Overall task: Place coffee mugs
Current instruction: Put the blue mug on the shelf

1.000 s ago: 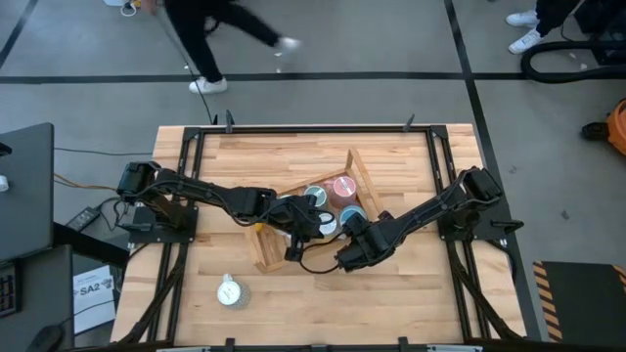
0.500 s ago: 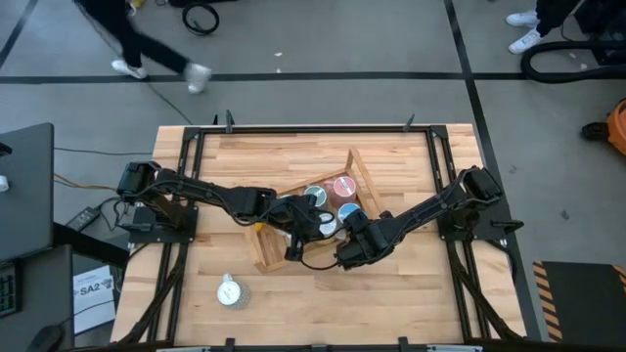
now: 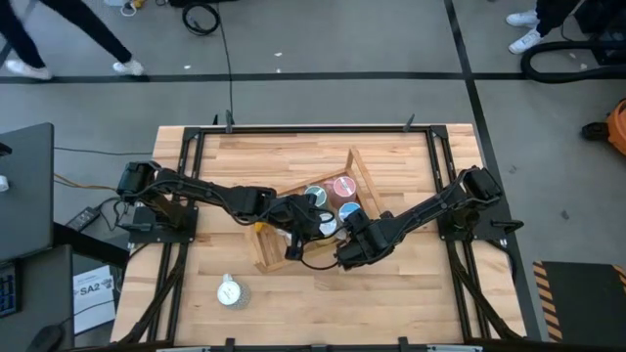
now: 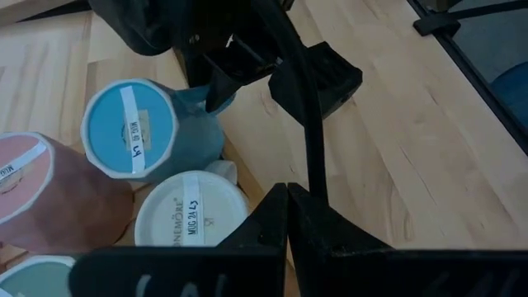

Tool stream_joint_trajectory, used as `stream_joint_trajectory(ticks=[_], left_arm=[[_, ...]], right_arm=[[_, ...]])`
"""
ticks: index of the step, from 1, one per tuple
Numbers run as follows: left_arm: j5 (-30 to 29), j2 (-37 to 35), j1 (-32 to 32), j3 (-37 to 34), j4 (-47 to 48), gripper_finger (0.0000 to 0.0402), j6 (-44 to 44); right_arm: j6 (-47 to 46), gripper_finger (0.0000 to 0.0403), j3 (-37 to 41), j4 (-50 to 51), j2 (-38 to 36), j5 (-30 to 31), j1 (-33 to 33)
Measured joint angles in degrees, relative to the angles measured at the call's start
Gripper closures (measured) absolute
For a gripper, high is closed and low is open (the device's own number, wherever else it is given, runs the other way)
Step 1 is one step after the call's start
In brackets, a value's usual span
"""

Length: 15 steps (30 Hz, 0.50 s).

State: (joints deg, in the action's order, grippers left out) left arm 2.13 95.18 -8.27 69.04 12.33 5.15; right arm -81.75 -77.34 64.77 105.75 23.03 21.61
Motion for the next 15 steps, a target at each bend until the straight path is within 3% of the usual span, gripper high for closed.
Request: stream_joint_trajectory(ticks=[9, 15], left_arm=[[0.0, 0.0, 0.0, 0.0, 0.0, 0.0388, 0.0], [0.0, 0.0, 0.0, 0.0, 0.0, 0.0388, 0.0]], right_arm=[[0.7, 0.0312, 0.0, 0.0, 0.0, -0.1, 0.0], [0.6, 0.0288, 0.1, -0.1, 0.0, 0.7, 0.0]])
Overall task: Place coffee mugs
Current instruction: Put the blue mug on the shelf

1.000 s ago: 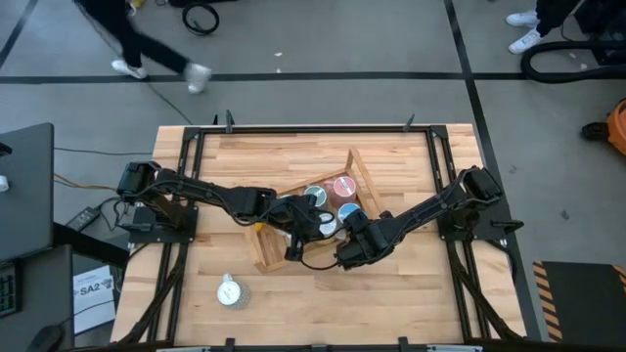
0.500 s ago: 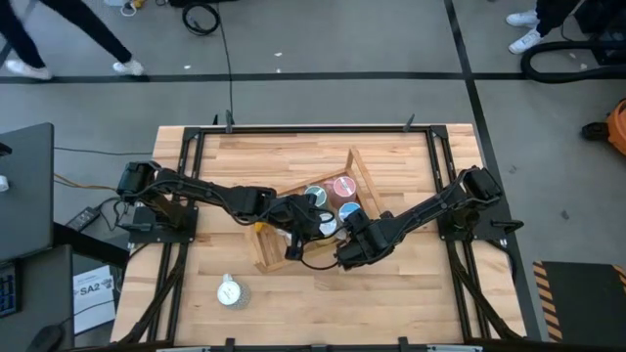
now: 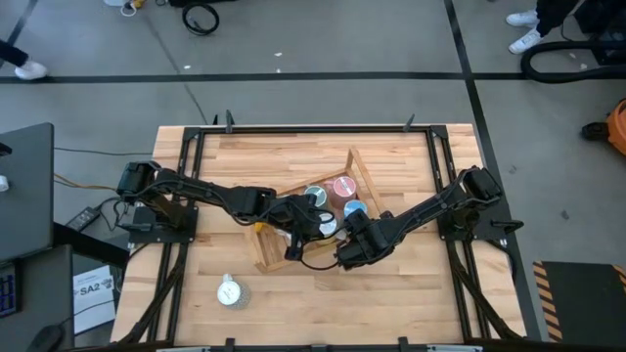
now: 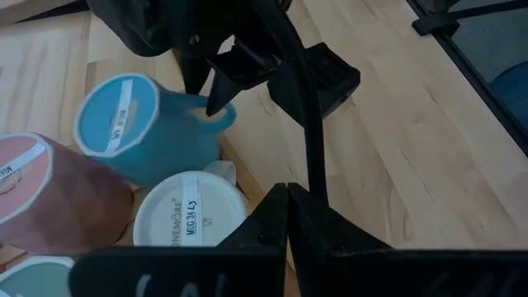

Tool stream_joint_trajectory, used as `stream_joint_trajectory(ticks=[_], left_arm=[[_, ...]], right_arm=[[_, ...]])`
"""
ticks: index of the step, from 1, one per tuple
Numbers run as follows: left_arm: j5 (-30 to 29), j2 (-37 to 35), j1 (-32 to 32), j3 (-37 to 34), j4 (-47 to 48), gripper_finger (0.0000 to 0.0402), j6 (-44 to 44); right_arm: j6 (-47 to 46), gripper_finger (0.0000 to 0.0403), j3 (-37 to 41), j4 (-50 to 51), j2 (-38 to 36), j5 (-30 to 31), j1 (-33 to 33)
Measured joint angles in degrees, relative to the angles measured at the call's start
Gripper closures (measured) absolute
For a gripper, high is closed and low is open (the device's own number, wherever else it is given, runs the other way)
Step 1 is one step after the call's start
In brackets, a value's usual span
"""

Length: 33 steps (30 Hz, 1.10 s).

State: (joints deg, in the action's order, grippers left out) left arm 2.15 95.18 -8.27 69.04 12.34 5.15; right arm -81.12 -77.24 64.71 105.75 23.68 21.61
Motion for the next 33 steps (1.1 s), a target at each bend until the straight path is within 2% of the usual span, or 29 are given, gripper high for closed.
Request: stream_joint_trajectory(ticks=[9, 19, 33], left_arm=[[0.0, 0.0, 0.0, 0.0, 0.0, 0.0388, 0.0], [-0.1, 0.0, 0.0, 0.0, -0.2, 0.0388, 0.0], [-0.1, 0.0, 0.0, 0.0, 0.0, 0.0388, 0.0]], right_arm=[[0.1, 0.0245, 0.0, 0.0, 0.0, 1.2, 0.0], [0.1, 0.0246, 0.1, 0.0, 0.1, 6.4, -0.7], [1.6, 0.0247, 0.1, -0.7, 0.1, 9.1, -2.2]])
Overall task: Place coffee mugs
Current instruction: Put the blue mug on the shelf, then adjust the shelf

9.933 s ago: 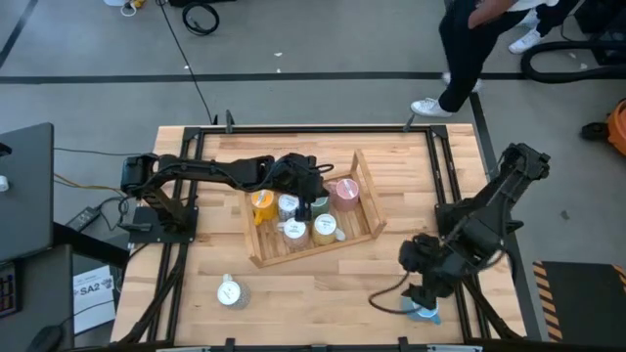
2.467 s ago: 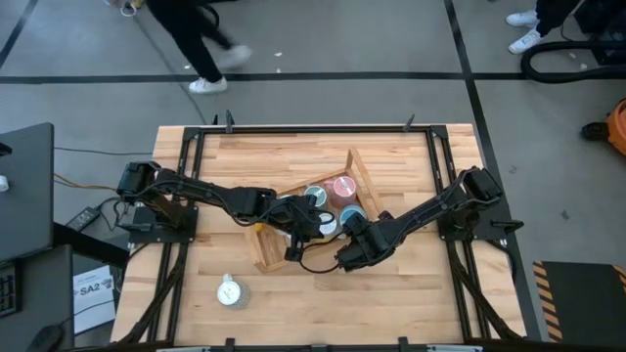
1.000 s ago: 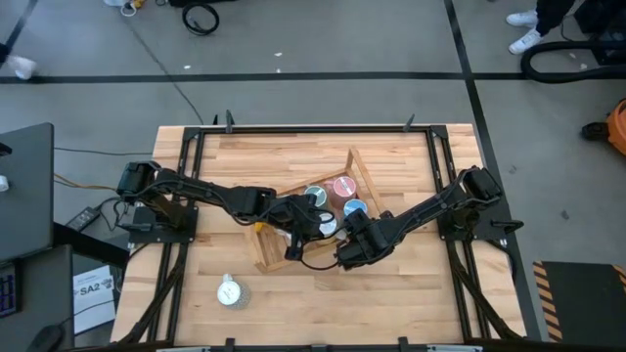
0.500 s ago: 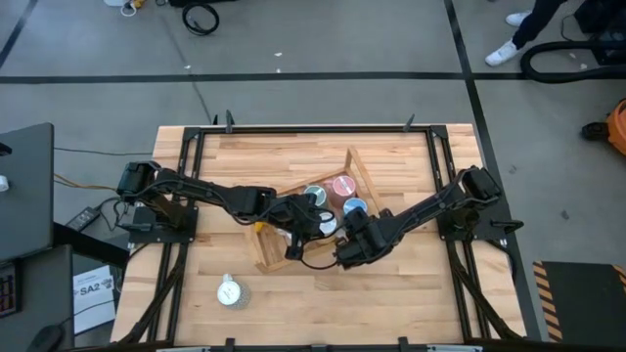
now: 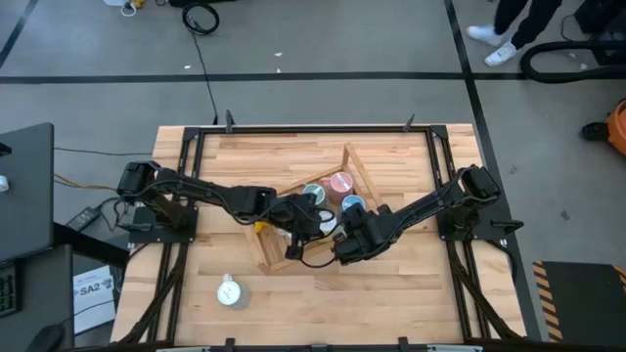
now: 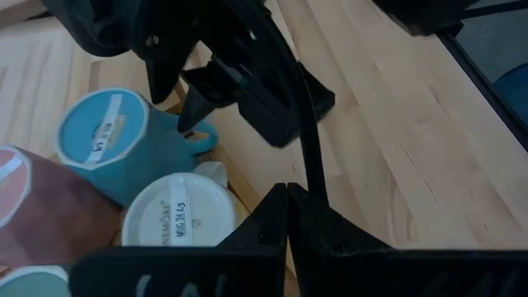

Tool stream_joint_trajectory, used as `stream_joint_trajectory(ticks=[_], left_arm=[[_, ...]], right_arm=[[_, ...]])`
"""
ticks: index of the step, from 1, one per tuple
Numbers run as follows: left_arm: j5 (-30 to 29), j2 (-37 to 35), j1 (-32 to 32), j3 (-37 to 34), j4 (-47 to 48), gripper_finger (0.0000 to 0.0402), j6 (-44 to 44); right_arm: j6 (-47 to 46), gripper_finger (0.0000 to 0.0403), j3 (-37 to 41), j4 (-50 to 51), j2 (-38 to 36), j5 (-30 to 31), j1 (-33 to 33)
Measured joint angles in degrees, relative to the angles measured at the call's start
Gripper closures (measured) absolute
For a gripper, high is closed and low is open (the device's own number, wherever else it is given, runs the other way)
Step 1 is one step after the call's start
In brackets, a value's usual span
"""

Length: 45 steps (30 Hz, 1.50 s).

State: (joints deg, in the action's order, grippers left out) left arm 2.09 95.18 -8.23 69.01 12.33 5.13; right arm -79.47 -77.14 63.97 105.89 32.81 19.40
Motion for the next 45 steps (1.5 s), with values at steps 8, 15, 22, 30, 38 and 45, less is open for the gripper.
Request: stream_joint_trajectory(ticks=[8, 15, 22, 30, 38, 45], left_arm=[[0.2, -0.8, -0.1, 0.0, -0.2, 0.0388, 0.0], [0.2, -4.6, -1.2, 0.0, 1.2, 0.0388, -7.7], [0.2, -8.9, -5.6, 0.0, 13.2, 0.0388, -19.2], [0.8, -9.5, -14.0, 0.0, 17.5, 0.0388, -36.3], [-1.0, -9.5, -22.8, 0.0, 17.7, 0.0388, -48.0], [-8.9, -9.5, -24.9, 0.0, 24.7, 0.0388, -55.0]], right_arm=[[1.9, 0.0247, -0.1, 5.5, -0.1, -2.6, 1.2], [3.2, 0.0247, -0.1, 8.3, -2.4, -2.6, 4.9], [8.5, 0.0247, -0.1, 9.7, -5.5, -2.0, 7.6], [13.0, 0.0247, -0.1, 7.9, -7.7, 0.8, 7.9], [15.6, 0.0247, -0.1, 7.6, -7.8, 1.4, 7.2], [15.7, 0.0247, -0.1, 7.2, -7.8, 2.3, 7.2]])
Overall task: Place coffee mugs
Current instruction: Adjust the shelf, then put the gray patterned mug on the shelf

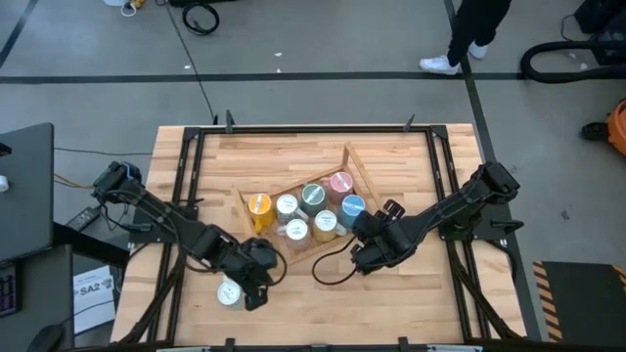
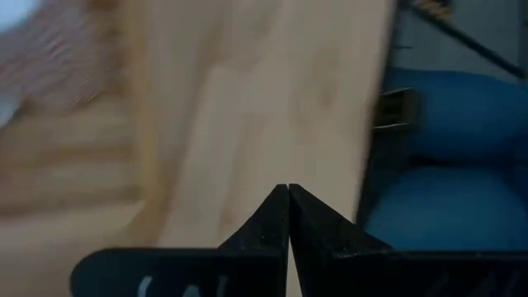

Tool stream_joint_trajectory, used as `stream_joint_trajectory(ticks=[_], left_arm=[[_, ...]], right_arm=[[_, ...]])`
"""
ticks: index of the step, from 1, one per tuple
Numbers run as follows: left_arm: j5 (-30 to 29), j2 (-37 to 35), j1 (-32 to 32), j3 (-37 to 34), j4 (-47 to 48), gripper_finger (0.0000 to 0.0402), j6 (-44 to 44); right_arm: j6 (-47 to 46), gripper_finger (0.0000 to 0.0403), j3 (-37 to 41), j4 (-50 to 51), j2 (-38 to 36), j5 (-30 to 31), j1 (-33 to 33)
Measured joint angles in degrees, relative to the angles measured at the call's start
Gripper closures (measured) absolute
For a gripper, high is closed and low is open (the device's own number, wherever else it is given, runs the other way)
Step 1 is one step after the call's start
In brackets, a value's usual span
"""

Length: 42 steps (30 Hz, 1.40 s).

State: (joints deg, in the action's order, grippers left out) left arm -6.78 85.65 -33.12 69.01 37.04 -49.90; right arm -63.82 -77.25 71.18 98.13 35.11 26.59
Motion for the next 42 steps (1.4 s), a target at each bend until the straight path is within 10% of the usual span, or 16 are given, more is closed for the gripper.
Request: stream_joint_trajectory(ticks=[27, 42], left_arm=[[-12.1, 0.1, 3.9, 0.1, 32.1, 0.0389, -15.5], [6.4, 0.1, -0.8, 0.0, 30.5, 0.0389, -22.9]], right_arm=[[5.7, 0.0247, 0.0, -6.6, 0.0, -0.2, 0.0], [13.4, 0.0247, 0.0, -9.8, 0.0, 0.9, 0.0]])
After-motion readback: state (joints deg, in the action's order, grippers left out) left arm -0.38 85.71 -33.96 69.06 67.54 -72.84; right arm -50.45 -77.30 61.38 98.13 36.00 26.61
